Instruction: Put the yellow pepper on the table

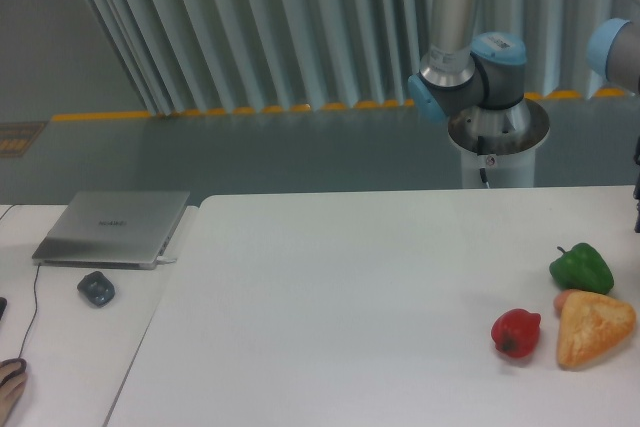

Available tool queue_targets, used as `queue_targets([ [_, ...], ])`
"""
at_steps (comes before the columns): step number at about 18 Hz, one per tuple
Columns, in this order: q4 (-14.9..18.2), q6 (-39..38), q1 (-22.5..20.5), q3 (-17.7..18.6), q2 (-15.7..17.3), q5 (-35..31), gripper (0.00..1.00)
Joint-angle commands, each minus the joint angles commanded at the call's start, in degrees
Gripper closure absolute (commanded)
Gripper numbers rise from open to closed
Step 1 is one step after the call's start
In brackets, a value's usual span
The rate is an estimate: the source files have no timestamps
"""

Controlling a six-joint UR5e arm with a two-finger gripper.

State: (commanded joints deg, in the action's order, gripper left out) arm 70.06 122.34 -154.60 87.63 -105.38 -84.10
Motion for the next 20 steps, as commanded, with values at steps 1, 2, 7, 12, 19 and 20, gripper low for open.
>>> queue_targets([
  [1,-0.9,1.1,-0.3,-0.1,-0.1,-1.2,0.0],
  [2,-1.4,2.5,-0.8,-0.3,-0.3,-2.5,0.0],
  [7,-1.9,8.7,-2.7,-1.4,-1.6,-4.4,0.0],
  [12,-2.0,24.5,-6.0,-7.1,-5.4,-7.8,0.0],
  [19,-10.3,36.9,-8.6,-9.6,-10.5,-9.2,0.0],
  [20,-11.3,38.7,-9.1,-10.1,-11.2,-10.6,0.0],
])
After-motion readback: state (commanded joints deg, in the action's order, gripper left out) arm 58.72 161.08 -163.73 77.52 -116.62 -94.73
